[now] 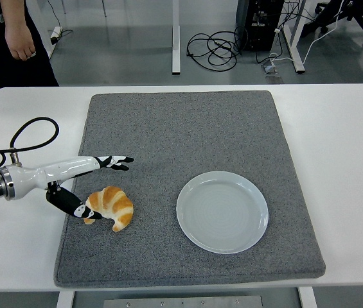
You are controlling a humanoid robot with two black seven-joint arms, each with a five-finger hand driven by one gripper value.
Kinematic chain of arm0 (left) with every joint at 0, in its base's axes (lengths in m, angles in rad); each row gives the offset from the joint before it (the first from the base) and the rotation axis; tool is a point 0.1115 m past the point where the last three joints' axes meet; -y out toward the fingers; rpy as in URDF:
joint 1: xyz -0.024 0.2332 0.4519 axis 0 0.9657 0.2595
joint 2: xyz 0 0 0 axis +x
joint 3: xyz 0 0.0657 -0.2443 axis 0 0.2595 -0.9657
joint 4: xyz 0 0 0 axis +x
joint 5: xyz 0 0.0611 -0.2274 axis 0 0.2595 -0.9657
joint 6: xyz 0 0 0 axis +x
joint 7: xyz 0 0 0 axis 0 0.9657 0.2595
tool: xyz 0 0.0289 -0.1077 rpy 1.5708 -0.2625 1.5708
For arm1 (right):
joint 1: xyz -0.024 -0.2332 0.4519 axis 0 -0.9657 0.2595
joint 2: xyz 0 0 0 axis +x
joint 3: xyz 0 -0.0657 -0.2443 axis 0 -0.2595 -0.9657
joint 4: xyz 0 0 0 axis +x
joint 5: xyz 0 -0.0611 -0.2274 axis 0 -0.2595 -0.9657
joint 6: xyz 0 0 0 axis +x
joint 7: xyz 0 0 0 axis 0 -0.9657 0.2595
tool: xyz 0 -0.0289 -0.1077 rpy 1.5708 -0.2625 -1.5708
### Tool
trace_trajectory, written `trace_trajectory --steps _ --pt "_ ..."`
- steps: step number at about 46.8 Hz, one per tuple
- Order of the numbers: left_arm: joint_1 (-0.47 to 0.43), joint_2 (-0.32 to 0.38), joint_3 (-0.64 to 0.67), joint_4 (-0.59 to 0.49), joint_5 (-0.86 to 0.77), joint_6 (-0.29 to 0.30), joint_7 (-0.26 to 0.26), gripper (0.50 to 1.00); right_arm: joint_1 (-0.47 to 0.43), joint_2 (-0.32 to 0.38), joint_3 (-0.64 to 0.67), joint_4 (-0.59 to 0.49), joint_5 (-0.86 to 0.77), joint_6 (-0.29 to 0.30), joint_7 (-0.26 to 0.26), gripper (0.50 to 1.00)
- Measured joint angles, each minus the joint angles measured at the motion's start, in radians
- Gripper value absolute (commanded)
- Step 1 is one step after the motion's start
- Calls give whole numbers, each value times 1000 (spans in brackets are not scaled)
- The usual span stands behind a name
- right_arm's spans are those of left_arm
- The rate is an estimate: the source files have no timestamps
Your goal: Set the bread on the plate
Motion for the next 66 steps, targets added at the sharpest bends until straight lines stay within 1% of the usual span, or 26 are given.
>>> trace_trajectory --steps 7,16,24,36,43,59,66 --pt "39 -31 -3 39 1 24 -19 940 -2 0 -1 -1 0 0 0 1000" --pt "81 -62 -3 69 1 40 -27 940 -2 0 -2 0 0 0 0 1000" --pt "105 -94 -3 112 3 60 -64 940 -2 0 -1 -1 0 0 0 1000" --pt "132 -132 -4 175 3 83 -98 940 -2 0 0 -1 0 0 0 1000" --pt "142 -138 -3 179 3 96 -102 940 -2 0 0 -1 0 0 0 1000" --pt "145 -149 0 184 3 99 -118 939 -2 0 0 -2 0 0 0 1000" --pt "168 -157 -3 197 3 110 -129 937 -2 0 0 -2 0 0 0 1000"
